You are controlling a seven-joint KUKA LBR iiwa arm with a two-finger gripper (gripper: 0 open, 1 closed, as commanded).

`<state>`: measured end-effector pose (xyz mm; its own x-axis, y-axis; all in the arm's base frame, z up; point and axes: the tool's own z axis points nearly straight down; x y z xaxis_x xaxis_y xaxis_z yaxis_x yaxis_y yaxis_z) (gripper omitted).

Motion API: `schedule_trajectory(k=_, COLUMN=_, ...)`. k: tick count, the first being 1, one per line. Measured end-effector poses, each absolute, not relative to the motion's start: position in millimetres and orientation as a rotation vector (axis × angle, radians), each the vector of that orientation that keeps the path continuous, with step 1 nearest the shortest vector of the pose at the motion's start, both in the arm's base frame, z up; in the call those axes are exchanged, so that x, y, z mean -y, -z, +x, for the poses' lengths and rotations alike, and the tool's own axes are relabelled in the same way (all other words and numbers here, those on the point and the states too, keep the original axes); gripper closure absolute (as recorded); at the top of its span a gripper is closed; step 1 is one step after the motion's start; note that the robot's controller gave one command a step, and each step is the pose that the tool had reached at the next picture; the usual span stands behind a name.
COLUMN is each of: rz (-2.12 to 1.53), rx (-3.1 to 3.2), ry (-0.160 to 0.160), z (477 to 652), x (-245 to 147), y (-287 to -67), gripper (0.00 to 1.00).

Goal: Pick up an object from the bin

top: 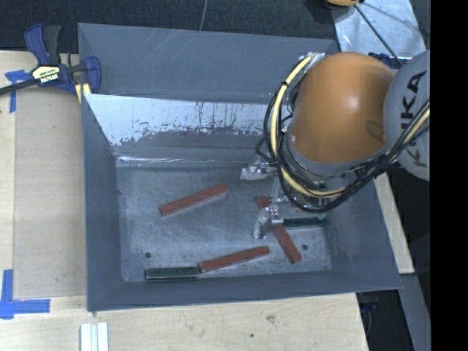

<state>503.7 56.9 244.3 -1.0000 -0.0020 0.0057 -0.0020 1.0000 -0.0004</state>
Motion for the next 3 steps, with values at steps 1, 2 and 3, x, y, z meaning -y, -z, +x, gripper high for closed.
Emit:
schedule_trajectory(k=1, rz=-0.001, rx=3.145, ry=0.001, z=505.3, x=-56.7, y=-248.6, gripper=0.0)
schedule_trajectory(k=2, rz=-0.061, rx=3.148, ry=0.002, z=497.8, x=-65.3, y=-171.4, gripper=0.0)
schedule_trajectory(k=3, rz=-0.088, rx=3.137, ry=0.0, z=492.2, x=-65.9, y=-121.1, gripper=0.0)
